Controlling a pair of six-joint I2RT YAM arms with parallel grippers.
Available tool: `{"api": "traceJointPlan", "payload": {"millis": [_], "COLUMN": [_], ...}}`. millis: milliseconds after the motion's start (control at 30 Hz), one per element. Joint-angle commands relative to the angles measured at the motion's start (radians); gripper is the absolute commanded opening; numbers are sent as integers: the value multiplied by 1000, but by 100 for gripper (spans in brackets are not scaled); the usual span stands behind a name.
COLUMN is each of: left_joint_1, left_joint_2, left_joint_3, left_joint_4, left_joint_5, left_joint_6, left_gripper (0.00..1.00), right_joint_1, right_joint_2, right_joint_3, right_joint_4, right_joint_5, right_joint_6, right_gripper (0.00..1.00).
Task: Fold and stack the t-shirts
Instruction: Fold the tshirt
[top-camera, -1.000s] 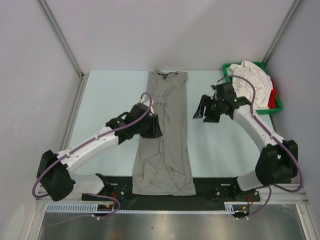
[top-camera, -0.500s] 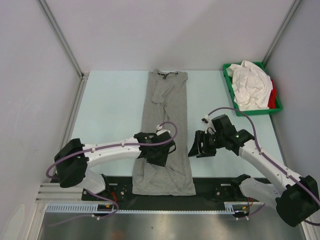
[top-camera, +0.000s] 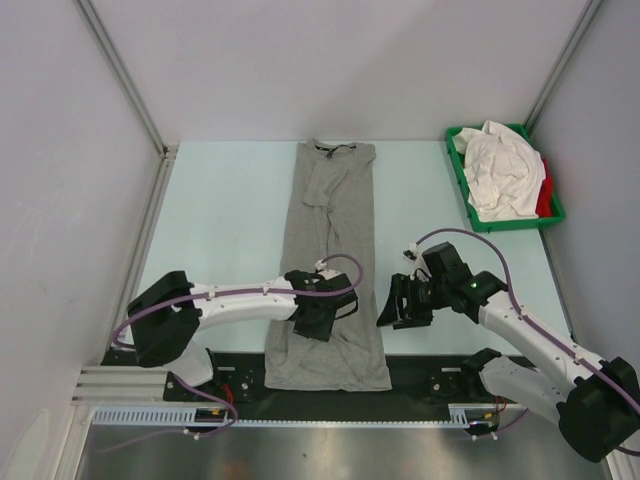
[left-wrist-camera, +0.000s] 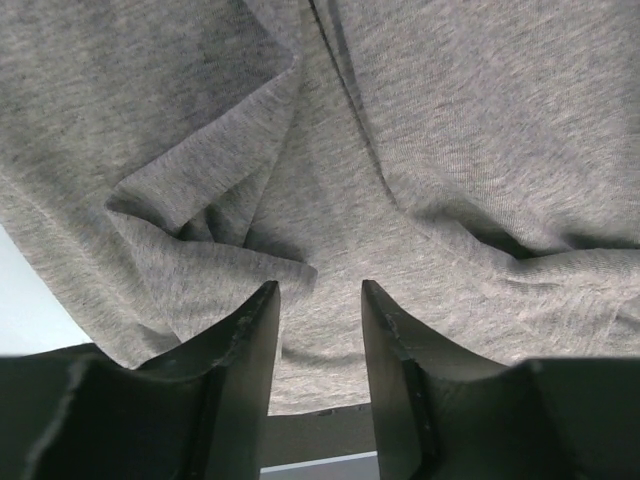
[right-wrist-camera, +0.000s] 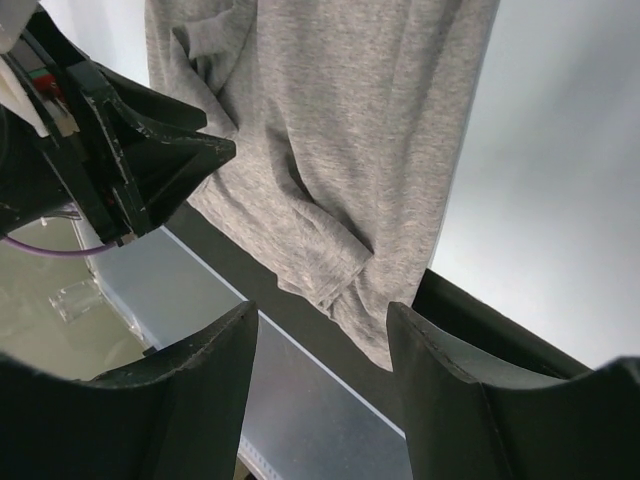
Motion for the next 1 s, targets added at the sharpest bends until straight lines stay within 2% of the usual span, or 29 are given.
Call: {"api": "traceJointPlan", "payload": {"millis": [0, 67, 167, 267, 467, 600, 667, 700, 867, 967], "left_joint_1": [-5, -5, -5, -5, -5, -5, -8, -14, -60, -87], "left_joint_2": [-7, 2, 22, 24, 44, 61, 61, 46, -24, -60], "left_joint_3": [7, 4, -1, -15, -39, -33, -21, -16, -4, -13], "left_joint_4": [9, 14, 22, 31, 40, 43, 42, 28, 15, 15], "left_joint_5": [1, 10, 5, -7, -19, -45, -47, -55, -13, 27], "left_joint_6": [-23, -23, -14, -6, -2, 12, 20, 17, 12, 1], "left_gripper": [45, 48, 48, 41, 35, 22, 3, 0, 0, 0], "right_joint_1": [5, 5, 5, 5, 5, 6, 9, 12, 29, 60], "right_joint_2": [-20, -20, -17, -14, -2, 13, 26, 30, 76, 130], "right_joint_3": [-15, -16, -16, -18, -24, -33, -35, -33, -39, -50], "right_joint_4": [45, 48, 53, 51, 60, 76, 79, 80, 100, 143], "right_joint_5": [-21, -24, -23, -23, -27, -30, -29, -27, -43, -72], "right_joint_6": [24, 27, 25, 25, 24, 21, 15, 10, -13, -27], "right_gripper": [60, 60, 60, 60, 60, 59, 59, 59, 58, 54]}}
